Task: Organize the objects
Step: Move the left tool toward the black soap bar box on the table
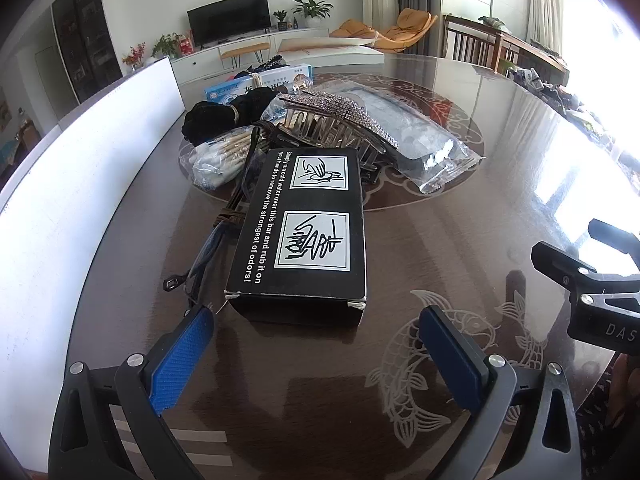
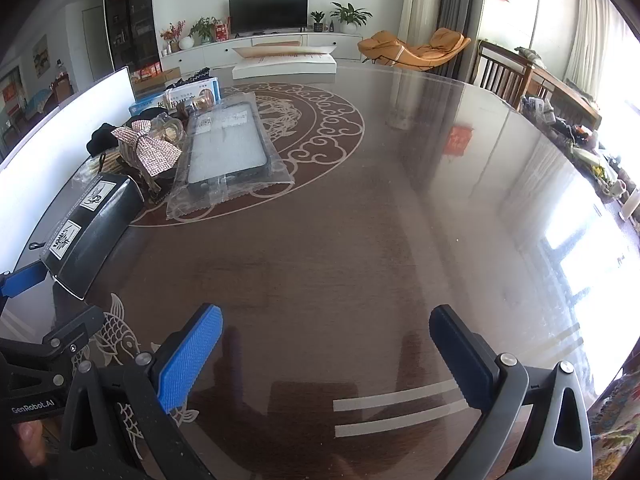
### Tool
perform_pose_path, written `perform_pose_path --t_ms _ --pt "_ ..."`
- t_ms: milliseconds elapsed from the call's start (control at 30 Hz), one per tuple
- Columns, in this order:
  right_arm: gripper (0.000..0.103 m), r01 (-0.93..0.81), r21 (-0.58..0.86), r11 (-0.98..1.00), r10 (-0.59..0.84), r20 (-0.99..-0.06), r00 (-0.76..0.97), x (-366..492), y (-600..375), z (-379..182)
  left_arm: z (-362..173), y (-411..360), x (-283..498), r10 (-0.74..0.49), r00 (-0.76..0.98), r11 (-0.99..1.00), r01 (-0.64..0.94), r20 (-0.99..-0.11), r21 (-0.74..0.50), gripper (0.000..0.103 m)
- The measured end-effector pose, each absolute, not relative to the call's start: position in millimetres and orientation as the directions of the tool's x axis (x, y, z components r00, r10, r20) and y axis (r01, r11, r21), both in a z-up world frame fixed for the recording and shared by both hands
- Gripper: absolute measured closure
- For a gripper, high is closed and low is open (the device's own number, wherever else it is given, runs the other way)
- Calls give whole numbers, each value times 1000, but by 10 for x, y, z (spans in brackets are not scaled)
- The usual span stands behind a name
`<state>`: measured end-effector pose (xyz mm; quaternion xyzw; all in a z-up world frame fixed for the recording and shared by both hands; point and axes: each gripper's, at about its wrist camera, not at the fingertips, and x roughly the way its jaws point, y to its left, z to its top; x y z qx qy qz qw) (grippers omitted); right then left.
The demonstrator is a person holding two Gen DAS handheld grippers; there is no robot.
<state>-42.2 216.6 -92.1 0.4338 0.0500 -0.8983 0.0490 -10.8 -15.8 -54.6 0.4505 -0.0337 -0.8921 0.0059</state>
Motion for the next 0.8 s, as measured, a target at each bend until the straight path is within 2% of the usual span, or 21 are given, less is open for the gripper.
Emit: perform_pose_path --t_ms 433,800 --pt "0 133 -47 -990 -42 -800 -599 -429 2152 -972 -582 -216 -149 3 -572 -1000 -18 -821 9 0" --pt "0 131 -32 -991 -52 -807 -588 -445 2160 -994 -580 -206 -147 4 -569 -1000 -21 -822 10 0"
